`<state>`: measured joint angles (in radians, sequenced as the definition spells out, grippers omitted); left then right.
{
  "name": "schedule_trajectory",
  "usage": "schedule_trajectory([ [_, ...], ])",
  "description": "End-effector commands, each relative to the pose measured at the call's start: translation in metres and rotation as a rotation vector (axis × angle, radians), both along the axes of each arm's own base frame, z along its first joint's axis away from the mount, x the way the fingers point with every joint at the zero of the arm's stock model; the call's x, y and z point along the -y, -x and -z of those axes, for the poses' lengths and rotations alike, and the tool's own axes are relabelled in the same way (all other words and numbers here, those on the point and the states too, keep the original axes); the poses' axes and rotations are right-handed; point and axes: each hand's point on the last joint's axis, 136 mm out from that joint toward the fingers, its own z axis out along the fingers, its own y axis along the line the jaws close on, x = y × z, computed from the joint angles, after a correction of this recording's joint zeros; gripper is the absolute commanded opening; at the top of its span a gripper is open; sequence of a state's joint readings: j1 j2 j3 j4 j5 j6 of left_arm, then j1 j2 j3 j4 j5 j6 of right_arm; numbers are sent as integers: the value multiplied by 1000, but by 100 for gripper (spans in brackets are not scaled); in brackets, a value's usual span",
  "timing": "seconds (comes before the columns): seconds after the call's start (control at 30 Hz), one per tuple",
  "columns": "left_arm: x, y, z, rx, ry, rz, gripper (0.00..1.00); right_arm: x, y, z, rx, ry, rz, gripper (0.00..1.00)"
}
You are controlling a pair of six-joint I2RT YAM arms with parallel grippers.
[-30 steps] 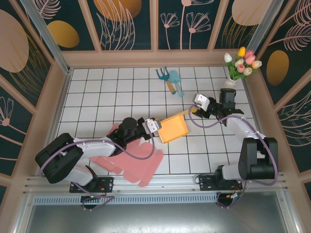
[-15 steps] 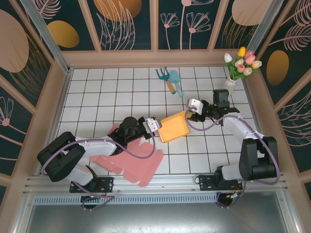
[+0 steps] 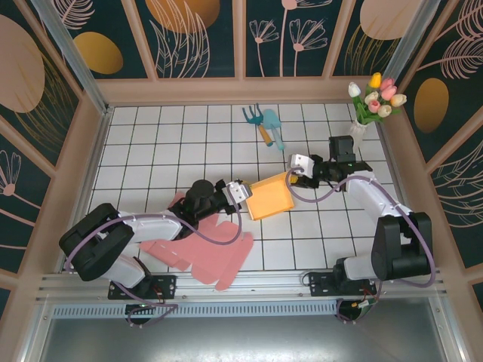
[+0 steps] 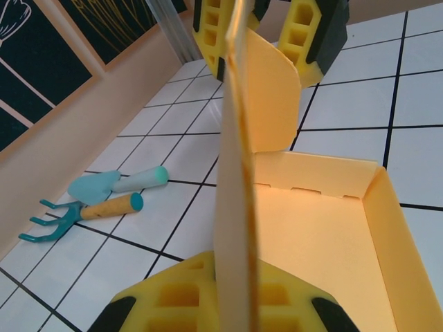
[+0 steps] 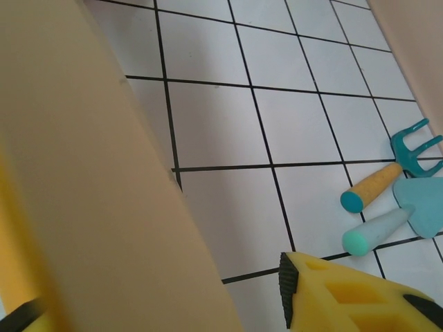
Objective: Fold the paper box
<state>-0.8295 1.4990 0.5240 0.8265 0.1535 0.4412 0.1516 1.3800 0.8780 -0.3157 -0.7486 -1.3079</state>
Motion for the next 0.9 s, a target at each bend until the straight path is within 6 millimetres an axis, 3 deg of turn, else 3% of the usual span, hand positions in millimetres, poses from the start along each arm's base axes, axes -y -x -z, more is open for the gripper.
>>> schedule_trajectory([
  [0.0,14,3,-1,0,-2,56,0,-46,44,-29,-62,-172,-242,45],
  [0.2,15,3,-2,-2,2,60,0,-52,53,-34,-65,-187,-280,36],
  [0.57,19,2,-3,-10,0,70,0,-65,65,-38,-58,-172,-330,37],
  [0.7,18,2,-4,-12,4,66,0,-65,65,-38,-51,-163,-327,21],
  [0.87,18,-1,-3,-14,5,52,0,-65,66,-39,-50,-163,-327,10],
])
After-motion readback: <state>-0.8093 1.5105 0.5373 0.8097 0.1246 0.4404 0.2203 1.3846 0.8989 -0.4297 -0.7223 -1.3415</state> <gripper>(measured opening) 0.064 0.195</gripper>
